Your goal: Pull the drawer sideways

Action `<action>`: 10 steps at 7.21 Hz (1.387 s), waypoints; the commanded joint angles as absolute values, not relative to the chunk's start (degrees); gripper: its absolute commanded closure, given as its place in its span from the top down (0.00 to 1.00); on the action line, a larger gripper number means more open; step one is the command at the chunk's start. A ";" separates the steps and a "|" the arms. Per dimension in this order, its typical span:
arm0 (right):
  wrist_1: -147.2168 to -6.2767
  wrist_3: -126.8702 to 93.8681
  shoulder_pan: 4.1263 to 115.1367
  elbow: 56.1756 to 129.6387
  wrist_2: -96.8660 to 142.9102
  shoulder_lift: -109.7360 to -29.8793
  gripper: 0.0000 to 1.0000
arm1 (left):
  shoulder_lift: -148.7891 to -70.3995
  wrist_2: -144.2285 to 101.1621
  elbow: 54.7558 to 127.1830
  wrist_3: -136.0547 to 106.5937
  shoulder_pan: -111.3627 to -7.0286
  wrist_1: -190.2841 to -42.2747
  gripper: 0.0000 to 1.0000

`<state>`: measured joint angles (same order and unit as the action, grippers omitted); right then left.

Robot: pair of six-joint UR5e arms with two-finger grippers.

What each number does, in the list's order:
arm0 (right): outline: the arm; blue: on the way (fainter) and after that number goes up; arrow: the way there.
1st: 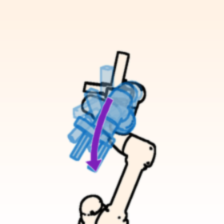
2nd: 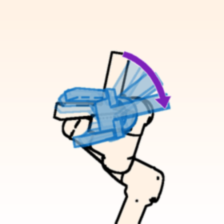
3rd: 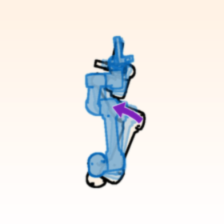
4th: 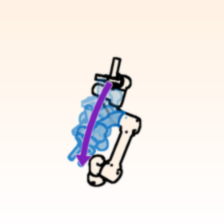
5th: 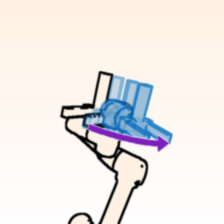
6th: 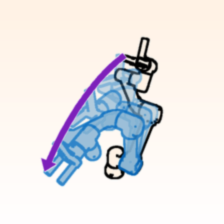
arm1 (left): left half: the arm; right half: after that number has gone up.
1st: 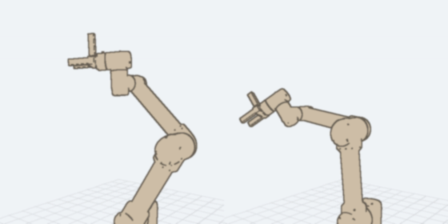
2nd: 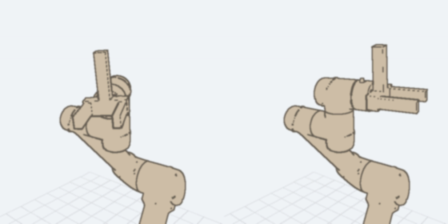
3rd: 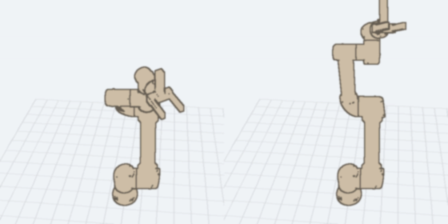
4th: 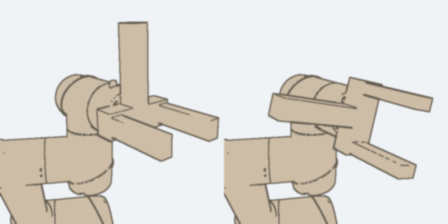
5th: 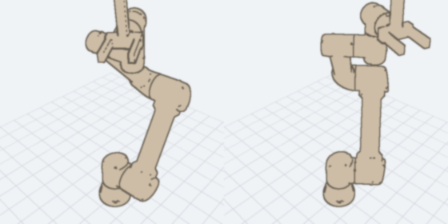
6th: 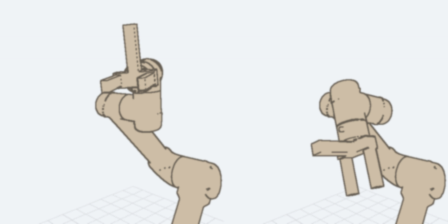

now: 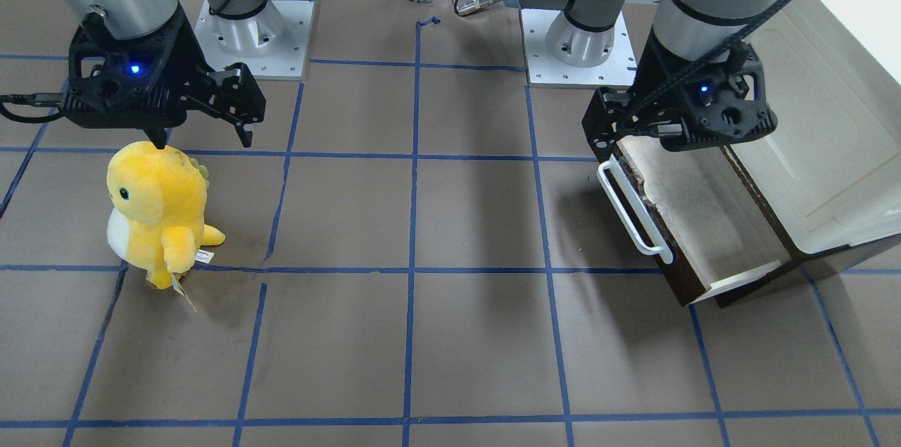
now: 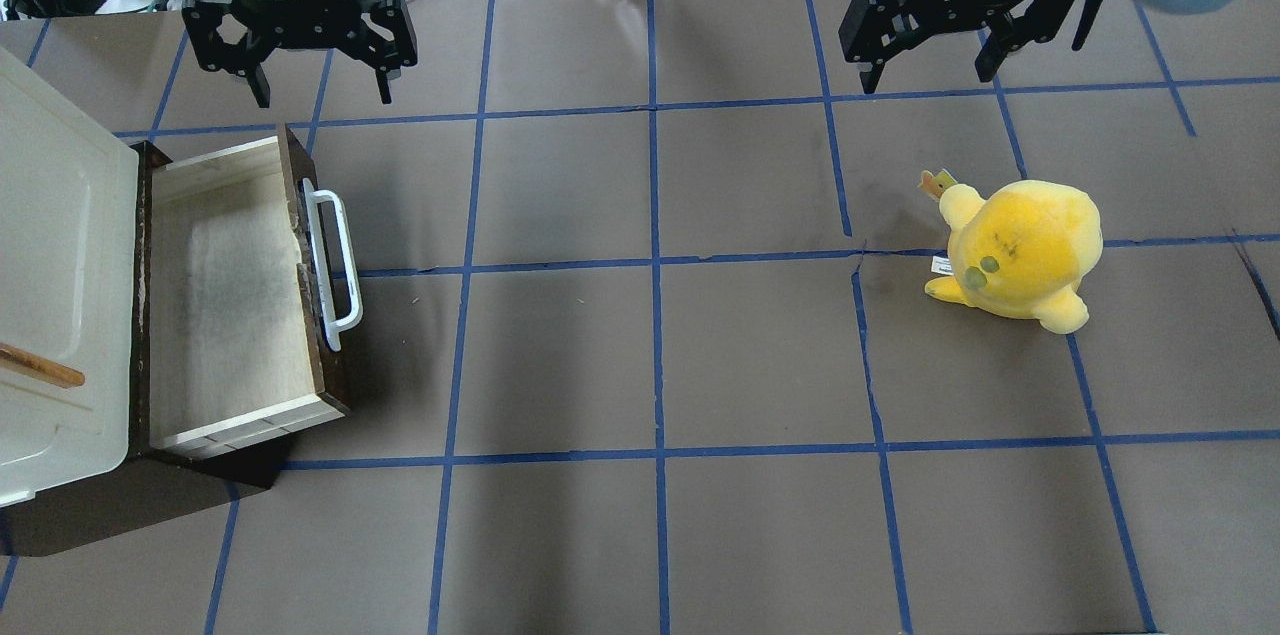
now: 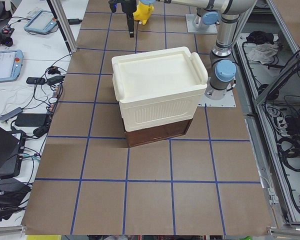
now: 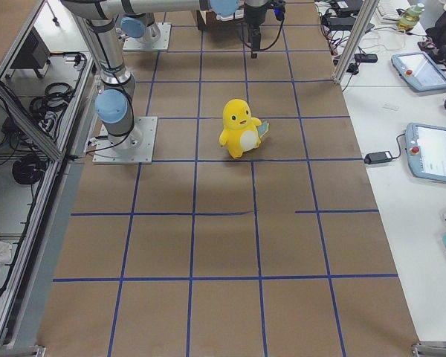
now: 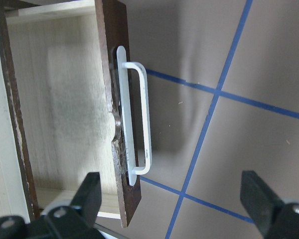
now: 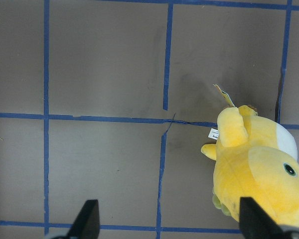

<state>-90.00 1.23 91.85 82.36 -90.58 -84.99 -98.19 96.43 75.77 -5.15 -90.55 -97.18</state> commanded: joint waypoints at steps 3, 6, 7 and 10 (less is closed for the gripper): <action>-90.00 1.23 91.85 82.35 -90.62 -84.99 1.00 | -92.91 91.60 82.68 6.16 -87.89 -91.70 1.00; -90.00 1.23 91.85 82.35 -90.61 -84.99 1.00 | -91.23 89.39 86.31 6.76 -87.89 -87.10 1.00; -90.00 1.32 91.85 82.35 -90.53 -84.99 1.00 | -91.06 89.82 86.31 6.77 -87.98 -87.45 1.00; -90.00 1.23 91.85 82.35 -90.62 -84.99 1.00 | -90.44 90.09 86.13 6.33 -87.98 -89.29 1.00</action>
